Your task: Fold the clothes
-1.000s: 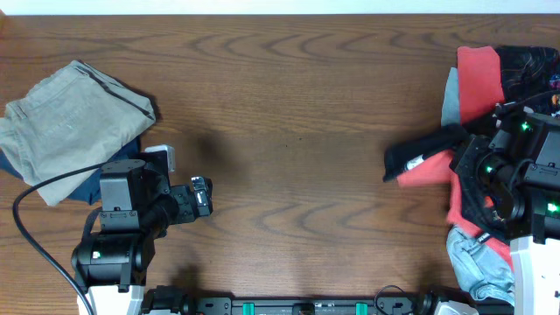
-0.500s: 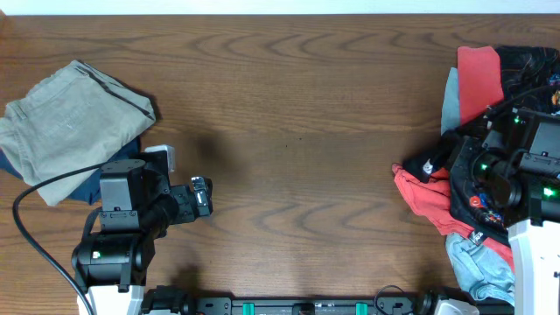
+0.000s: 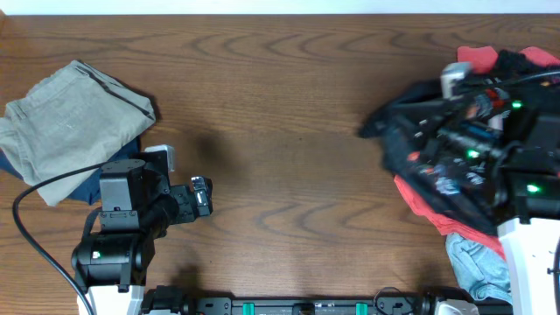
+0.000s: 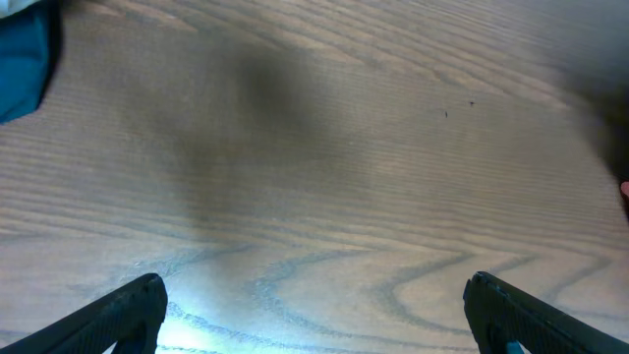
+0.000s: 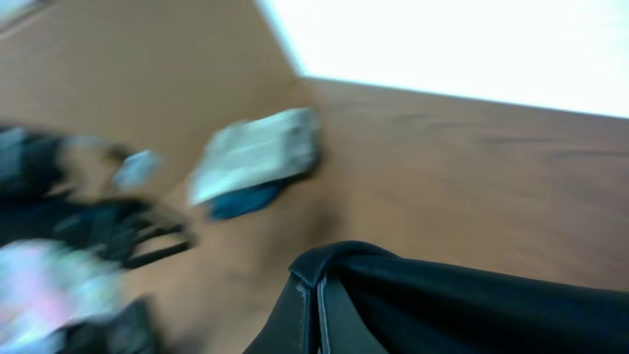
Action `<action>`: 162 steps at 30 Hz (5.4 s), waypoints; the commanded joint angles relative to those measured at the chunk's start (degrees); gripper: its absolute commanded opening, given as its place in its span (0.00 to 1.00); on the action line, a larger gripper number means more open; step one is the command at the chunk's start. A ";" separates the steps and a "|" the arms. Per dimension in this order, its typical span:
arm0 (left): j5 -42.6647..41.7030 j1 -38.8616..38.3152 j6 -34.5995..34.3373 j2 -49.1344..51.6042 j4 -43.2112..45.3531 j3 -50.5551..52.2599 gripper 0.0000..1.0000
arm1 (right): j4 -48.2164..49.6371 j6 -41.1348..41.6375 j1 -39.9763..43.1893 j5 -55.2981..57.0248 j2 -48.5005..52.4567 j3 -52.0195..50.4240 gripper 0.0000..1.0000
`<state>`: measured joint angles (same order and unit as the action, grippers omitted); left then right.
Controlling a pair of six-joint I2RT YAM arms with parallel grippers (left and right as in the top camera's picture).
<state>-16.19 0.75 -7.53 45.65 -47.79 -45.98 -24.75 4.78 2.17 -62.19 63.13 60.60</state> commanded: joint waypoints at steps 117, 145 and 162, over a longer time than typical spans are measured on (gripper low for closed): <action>-3.89 -0.44 -12.04 45.00 -3.45 -24.48 0.98 | -34.75 11.93 -5.18 65.83 19.47 0.57 0.99; -3.50 -26.93 -40.94 50.88 33.09 3.96 1.00 | -35.10 11.93 -5.18 64.96 19.47 0.57 0.99; -5.81 -7.91 -20.24 35.67 7.63 -1.95 0.06 | -34.45 13.44 -4.70 71.19 19.47 0.55 0.99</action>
<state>-22.39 -12.40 -36.42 87.37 -36.25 -45.30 -59.33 16.19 -3.64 5.48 83.33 60.64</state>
